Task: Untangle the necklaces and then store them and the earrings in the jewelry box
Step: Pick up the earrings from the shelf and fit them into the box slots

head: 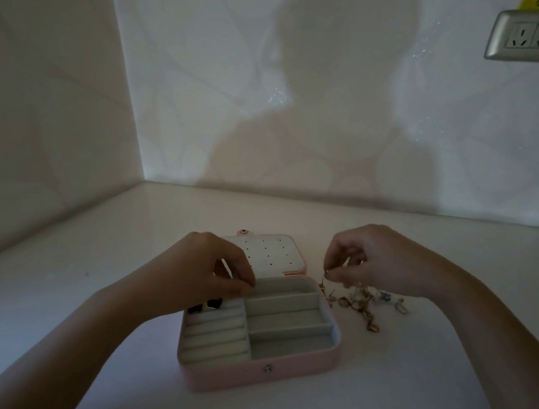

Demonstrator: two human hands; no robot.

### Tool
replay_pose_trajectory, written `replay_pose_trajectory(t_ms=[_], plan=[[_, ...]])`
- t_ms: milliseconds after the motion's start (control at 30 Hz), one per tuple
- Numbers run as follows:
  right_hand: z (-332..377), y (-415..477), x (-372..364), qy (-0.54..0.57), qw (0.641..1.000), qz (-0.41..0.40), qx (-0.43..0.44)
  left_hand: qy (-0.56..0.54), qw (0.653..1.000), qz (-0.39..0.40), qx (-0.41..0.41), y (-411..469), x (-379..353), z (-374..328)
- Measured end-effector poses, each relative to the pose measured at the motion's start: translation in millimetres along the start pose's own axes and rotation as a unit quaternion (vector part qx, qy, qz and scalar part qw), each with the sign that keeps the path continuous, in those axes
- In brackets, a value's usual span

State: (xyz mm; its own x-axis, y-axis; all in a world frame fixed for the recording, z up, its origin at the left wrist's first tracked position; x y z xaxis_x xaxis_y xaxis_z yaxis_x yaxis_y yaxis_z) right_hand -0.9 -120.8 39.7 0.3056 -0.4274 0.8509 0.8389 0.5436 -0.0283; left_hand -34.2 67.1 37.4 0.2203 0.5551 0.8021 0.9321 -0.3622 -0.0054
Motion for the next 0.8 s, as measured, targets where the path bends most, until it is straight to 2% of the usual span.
replay_pose_trajectory(t_ms=[133, 233, 333, 467, 600, 800], plan=[[30.5, -8.4, 12.0, 0.087, 0.979, -0.147, 0.108, -0.068, 0.997, -0.040, -0.025, -0.3, 7.3, -3.7], [45.6, -14.8, 10.0, 0.153, 0.954, -0.195, 0.169, -0.145, 0.987, -0.076, 0.000, 0.5, 14.9, 4.2], [50.1, -13.9, 4.5, 0.204, 0.943, -0.189, 0.182, -0.071, 0.994, -0.083, 0.029, 1.6, 26.3, 19.7], [50.7, -8.0, -4.4, 0.281, 0.928, -0.160, 0.183, -0.024, 0.998, 0.016, 0.063, -1.4, 25.8, 34.9], [55.1, -3.6, -12.8, 0.293, 0.928, -0.143, 0.179, 0.011, 0.996, 0.065, 0.051, -3.5, 23.5, 34.9], [61.3, -2.3, -18.1, 0.246, 0.939, -0.155, 0.181, 0.054, 0.995, 0.068, 0.041, -2.6, 24.1, 36.3]])
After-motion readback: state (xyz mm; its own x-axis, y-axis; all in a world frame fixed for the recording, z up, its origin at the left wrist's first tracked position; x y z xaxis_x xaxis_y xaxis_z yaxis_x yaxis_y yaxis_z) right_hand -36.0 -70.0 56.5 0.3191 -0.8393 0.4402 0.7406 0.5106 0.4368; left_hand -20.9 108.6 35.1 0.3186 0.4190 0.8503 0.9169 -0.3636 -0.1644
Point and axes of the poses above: each hand's wrist, its own y-axis towards the middle knuckle, its own x-axis out of the back of the hand, z = x × y, the point moved 9 cm from there along y, towards the middle knuckle, and after that the axes turned 8 degrees about z, right-handed, at the moved point
